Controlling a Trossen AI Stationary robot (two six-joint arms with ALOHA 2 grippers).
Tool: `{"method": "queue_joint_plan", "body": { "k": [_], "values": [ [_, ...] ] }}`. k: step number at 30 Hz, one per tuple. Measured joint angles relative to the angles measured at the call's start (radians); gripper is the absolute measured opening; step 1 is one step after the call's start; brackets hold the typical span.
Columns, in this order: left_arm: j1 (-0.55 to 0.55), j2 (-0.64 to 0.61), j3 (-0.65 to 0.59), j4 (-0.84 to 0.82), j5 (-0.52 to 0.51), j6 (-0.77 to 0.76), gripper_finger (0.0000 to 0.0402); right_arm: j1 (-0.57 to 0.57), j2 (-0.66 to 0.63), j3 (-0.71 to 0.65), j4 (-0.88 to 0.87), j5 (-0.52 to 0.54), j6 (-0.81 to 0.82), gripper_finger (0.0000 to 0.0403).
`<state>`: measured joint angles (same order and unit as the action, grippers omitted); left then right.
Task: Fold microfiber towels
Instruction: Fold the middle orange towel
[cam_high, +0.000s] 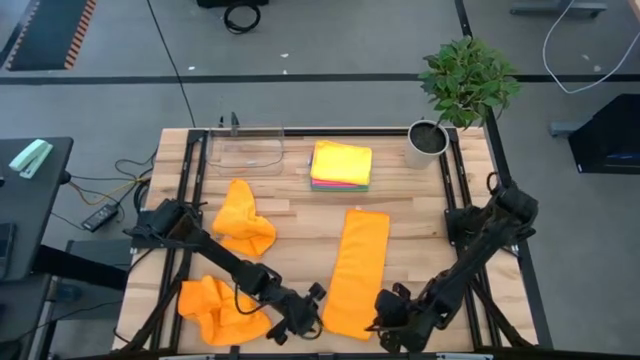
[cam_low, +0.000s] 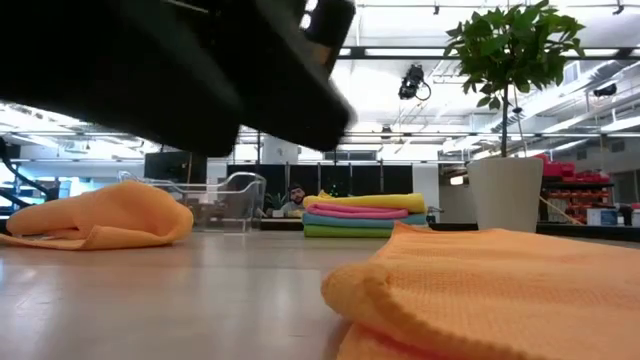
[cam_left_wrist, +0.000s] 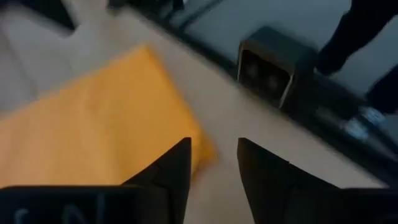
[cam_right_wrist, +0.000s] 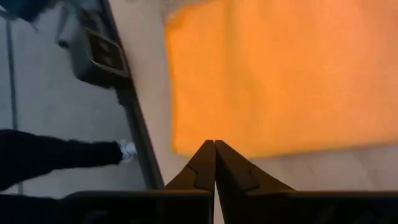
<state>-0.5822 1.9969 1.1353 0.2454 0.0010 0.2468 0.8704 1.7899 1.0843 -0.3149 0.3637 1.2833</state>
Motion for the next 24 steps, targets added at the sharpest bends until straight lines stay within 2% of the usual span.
{"method": "queue_joint_plan", "body": {
  "k": [7,12,14,19,24],
  "values": [
    [-0.029,0.105,0.048,0.006,-0.105,0.131,0.0183,0.025,-0.019,0.001,0.043,0.076,-0.057,0.0028],
    [-0.023,0.155,0.101,0.018,-0.174,0.127,0.0196,0.054,0.039,0.001,0.185,0.069,-0.285,0.0069],
    [-0.020,0.163,0.112,0.013,-0.171,0.117,0.0196,0.057,0.063,0.002,0.245,0.067,-0.370,0.0095],
    [-0.019,0.165,0.116,0.010,-0.182,0.079,0.0183,0.064,0.094,0.002,0.233,0.060,-0.464,0.0160],
    [-0.019,0.165,0.116,-0.003,-0.180,0.069,0.0162,0.054,0.119,0.002,0.233,0.015,-0.554,0.0194]
  ]
}}
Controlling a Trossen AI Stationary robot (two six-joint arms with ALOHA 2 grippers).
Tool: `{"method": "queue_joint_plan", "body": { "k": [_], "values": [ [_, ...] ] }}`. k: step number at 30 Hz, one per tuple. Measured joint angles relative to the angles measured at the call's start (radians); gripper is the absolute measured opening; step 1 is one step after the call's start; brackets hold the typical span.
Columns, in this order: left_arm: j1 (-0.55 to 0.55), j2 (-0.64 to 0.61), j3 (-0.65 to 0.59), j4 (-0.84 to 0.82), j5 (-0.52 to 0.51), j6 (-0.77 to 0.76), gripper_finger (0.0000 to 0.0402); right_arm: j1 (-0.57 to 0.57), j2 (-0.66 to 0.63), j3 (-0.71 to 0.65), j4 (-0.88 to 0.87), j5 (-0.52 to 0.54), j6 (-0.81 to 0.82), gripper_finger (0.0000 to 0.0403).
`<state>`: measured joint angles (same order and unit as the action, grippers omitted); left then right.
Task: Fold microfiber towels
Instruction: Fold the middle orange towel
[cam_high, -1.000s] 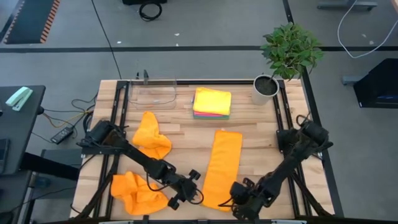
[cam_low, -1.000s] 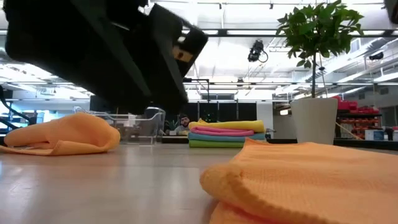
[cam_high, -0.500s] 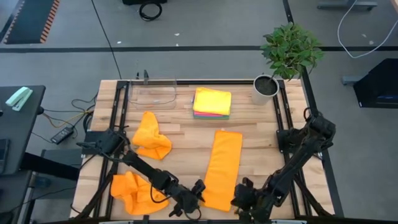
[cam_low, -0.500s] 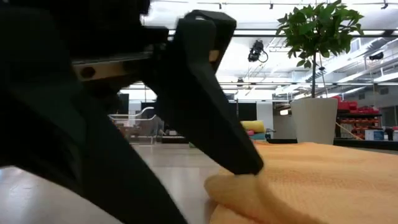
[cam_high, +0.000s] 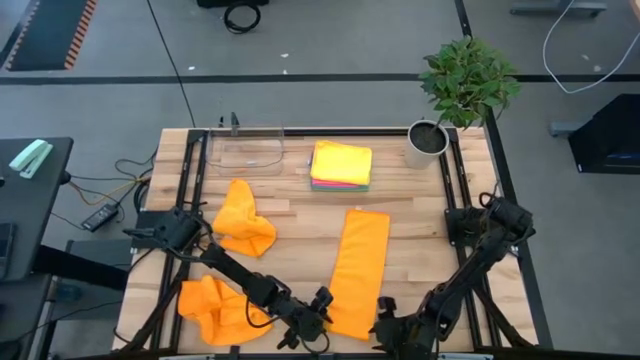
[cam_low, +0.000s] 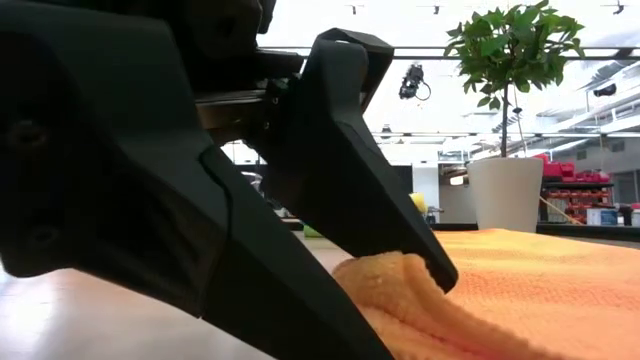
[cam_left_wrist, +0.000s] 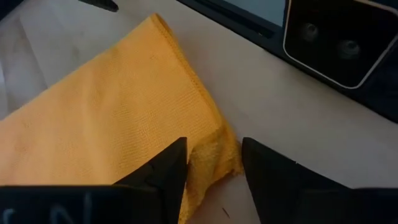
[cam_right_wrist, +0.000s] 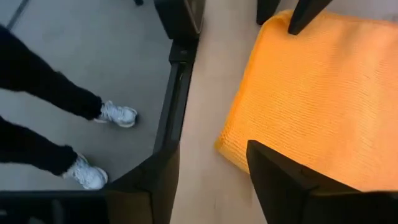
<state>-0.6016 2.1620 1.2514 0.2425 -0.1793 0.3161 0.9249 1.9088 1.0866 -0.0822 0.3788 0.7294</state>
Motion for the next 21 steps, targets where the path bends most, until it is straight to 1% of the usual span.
{"method": "queue_joint_plan", "body": {
  "k": [7,12,14,16,21],
  "values": [
    [-0.005,0.000,0.000,-0.013,0.000,-0.018,0.0127,-0.023,0.005,0.000,0.002,-0.013,-0.118,0.0196],
    [-0.005,0.000,0.000,-0.017,0.002,-0.018,0.0098,-0.044,0.032,0.001,0.005,-0.062,-0.168,0.0196],
    [-0.005,0.000,0.000,-0.019,0.004,-0.018,0.0086,-0.046,0.052,0.001,0.018,-0.086,-0.181,0.0196],
    [-0.006,0.000,0.000,-0.022,0.004,-0.018,0.0074,-0.045,0.064,0.001,0.016,-0.089,-0.182,0.0196],
    [-0.006,0.000,0.000,-0.025,0.004,-0.018,0.0041,-0.041,0.068,0.001,0.007,-0.068,-0.183,0.0191]
  ]
}}
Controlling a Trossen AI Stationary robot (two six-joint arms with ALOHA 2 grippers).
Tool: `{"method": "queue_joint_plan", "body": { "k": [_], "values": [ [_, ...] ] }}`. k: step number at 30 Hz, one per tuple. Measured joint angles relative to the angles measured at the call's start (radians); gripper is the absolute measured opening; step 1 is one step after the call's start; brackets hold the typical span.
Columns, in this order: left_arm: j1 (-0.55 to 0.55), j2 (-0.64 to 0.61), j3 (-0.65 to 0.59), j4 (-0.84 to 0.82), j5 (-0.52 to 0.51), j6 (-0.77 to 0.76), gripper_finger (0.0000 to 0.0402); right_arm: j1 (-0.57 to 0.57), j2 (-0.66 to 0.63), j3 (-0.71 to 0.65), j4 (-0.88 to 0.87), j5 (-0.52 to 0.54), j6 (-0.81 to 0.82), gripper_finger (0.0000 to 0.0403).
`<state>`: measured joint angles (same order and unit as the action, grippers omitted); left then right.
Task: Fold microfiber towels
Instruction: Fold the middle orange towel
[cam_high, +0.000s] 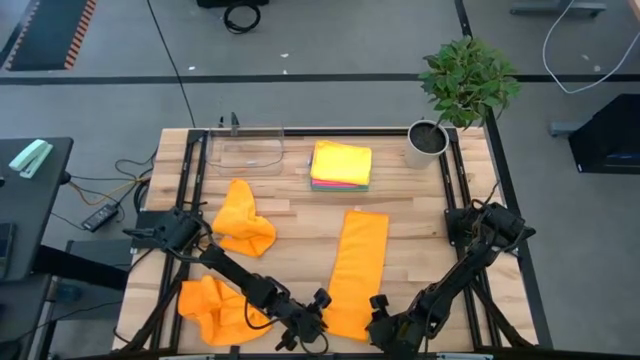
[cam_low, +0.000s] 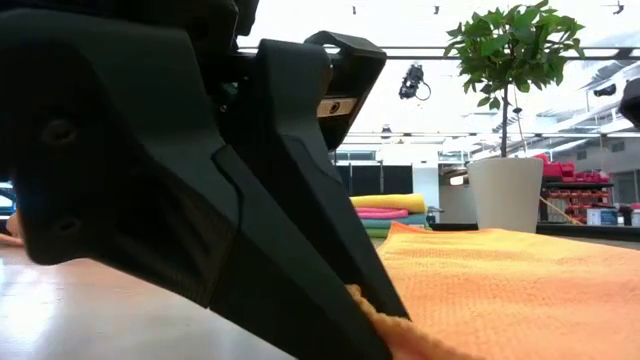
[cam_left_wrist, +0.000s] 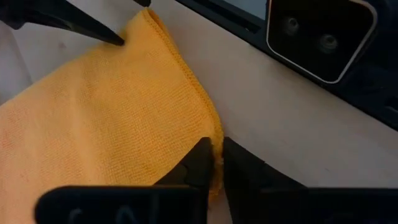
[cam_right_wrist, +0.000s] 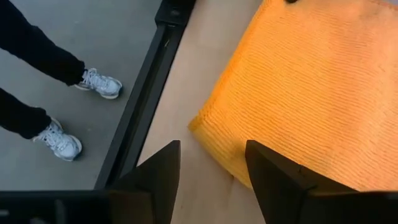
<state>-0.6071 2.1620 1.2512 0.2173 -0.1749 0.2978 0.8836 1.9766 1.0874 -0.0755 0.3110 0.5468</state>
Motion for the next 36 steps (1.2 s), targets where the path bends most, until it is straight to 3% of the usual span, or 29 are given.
{"method": "queue_joint_plan", "body": {
  "k": [5,10,14,20,25,31,36],
  "values": [
    [0.000,0.000,0.000,-0.003,0.000,-0.010,0.0010,0.002,0.000,0.000,-0.004,0.003,0.001,0.0151],
    [0.001,0.007,0.000,0.002,-0.005,-0.032,0.0026,0.002,0.000,0.000,0.041,0.010,-0.015,0.0107],
    [0.000,0.016,0.000,0.002,-0.007,-0.053,0.0033,0.002,0.007,0.017,0.048,0.013,-0.031,0.0100],
    [0.001,0.019,0.000,0.005,-0.006,-0.053,0.0009,0.002,0.050,0.020,0.050,-0.018,-0.028,0.0100],
    [0.002,0.020,0.001,0.003,-0.006,-0.088,0.0021,0.011,0.069,0.040,0.032,-0.011,0.003,0.0087],
    [-0.005,0.008,-0.001,0.000,-0.009,-0.138,0.0009,0.028,0.056,0.038,-0.004,0.000,0.114,0.0011],
    [0.010,-0.061,-0.006,-0.034,-0.010,-0.240,0.0008,0.040,0.000,0.033,-0.043,0.039,0.304,0.0005]
  ]
}}
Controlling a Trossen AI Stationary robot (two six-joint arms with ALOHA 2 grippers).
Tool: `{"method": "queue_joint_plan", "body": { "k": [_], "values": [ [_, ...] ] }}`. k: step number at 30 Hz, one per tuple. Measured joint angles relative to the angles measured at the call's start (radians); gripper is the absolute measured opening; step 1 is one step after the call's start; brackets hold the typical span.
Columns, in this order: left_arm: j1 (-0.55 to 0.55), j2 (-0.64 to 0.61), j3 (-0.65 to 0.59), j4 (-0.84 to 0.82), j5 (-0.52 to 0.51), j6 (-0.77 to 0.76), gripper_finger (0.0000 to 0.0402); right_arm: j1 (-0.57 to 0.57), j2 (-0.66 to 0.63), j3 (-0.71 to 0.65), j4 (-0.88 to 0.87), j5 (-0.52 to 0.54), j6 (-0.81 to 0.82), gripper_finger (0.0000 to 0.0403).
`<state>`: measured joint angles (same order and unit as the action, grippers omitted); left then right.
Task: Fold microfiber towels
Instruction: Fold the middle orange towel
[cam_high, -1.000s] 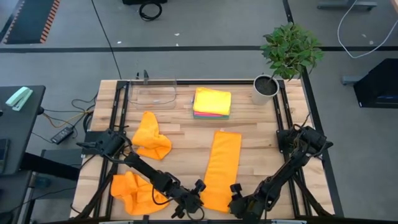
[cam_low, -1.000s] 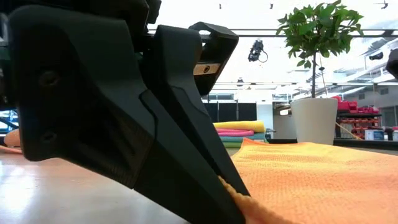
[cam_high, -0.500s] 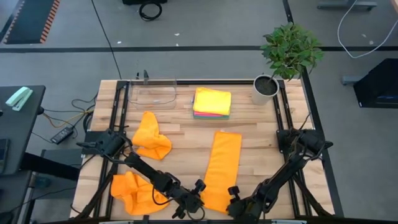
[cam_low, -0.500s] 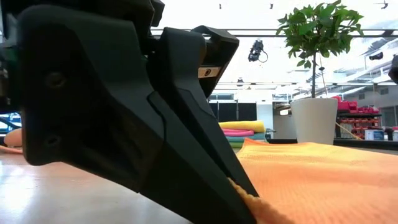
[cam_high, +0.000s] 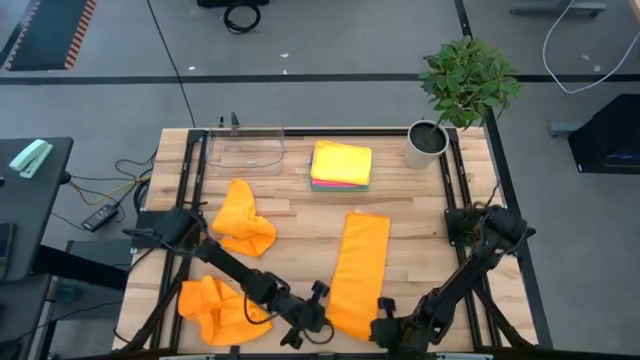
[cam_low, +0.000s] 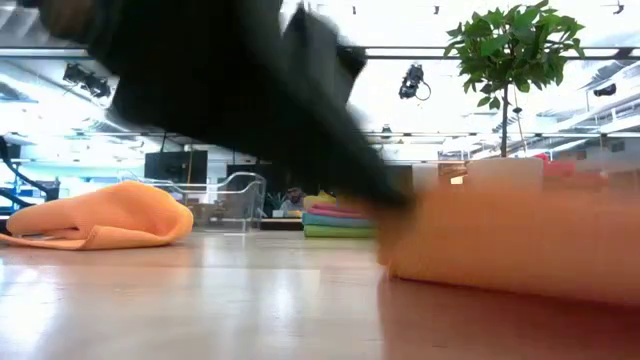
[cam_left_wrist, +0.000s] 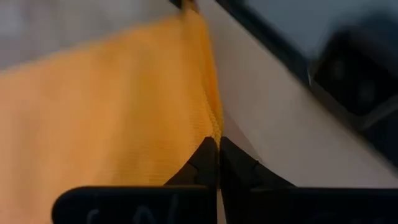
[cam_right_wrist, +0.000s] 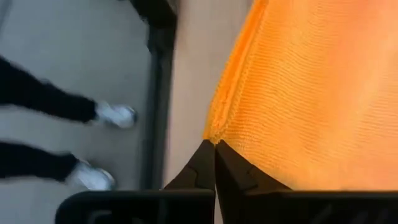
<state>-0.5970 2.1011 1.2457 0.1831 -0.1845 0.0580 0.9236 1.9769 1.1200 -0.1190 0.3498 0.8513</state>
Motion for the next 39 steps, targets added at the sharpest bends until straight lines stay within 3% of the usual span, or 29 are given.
{"method": "queue_joint_plan", "body": {
  "k": [8,15,23,28,32,39],
  "values": [
    [0.093,-0.178,0.002,-0.132,0.056,-0.109,0.0008,0.002,-0.229,0.001,-0.208,0.112,0.236,0.0003],
    [0.146,-0.262,0.002,-0.157,0.154,-0.352,0.0009,0.002,-0.398,0.001,-0.369,0.226,0.390,0.0002],
    [0.022,-0.283,0.005,-0.082,0.203,-0.631,0.0008,0.059,-0.347,0.003,-0.181,0.244,0.554,0.0002],
    [-0.007,-0.289,0.005,-0.092,0.074,-0.681,0.0010,0.073,-0.328,0.003,-0.232,0.341,0.684,0.0002],
    [0.057,-0.286,0.005,-0.199,0.004,-0.679,0.0008,-0.023,-0.327,0.002,-0.441,0.283,0.777,0.0002],
    [0.194,-0.267,0.005,-0.411,-0.019,-0.612,0.0008,-0.216,-0.327,-0.079,-0.447,0.173,0.659,0.0002]
  ]
}}
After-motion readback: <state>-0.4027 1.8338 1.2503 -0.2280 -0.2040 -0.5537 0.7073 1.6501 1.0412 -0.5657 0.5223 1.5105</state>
